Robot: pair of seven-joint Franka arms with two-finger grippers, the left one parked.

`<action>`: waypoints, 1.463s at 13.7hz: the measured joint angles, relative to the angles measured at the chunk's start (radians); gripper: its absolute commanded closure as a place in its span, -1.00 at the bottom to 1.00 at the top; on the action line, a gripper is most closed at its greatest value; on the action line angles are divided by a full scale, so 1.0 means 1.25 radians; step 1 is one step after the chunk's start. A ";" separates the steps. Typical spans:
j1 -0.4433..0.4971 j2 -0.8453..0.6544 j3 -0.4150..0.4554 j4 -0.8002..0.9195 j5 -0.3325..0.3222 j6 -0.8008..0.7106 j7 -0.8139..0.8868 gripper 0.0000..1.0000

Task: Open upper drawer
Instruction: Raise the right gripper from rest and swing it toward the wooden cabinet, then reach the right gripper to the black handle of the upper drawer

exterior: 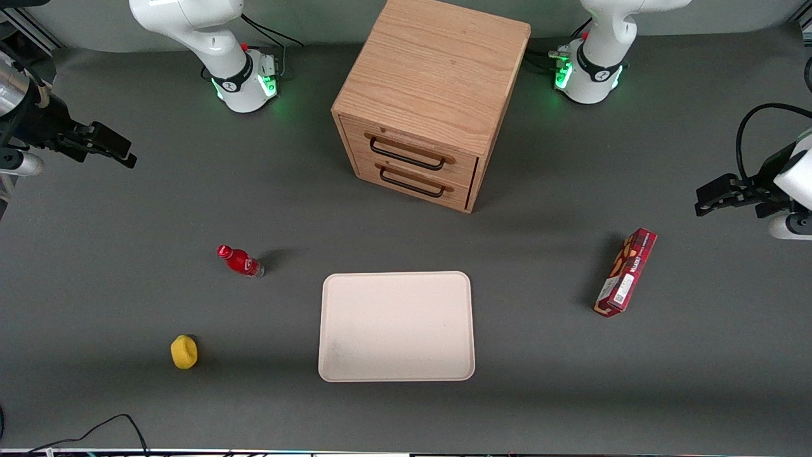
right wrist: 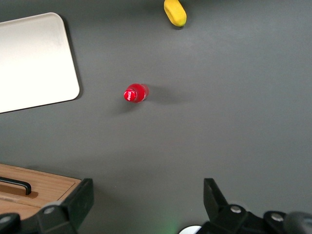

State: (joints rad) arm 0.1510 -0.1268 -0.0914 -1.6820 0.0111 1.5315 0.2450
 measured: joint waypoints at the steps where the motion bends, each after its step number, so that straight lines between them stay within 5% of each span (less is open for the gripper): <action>1: 0.000 0.000 0.000 0.000 0.000 0.000 0.000 -1.00; 8: 0.009 0.002 0.013 0.008 0.015 -0.049 -0.106 -1.00; 11: 0.013 0.015 0.041 0.016 0.075 -0.058 -0.200 -1.00; 16: 0.023 0.120 0.211 0.081 0.218 -0.058 -0.278 -1.00; 20: 0.023 0.195 0.272 0.089 0.304 -0.027 -0.450 -1.00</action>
State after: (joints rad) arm 0.1800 0.1173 0.2480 -1.5709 0.3907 1.4977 -0.3173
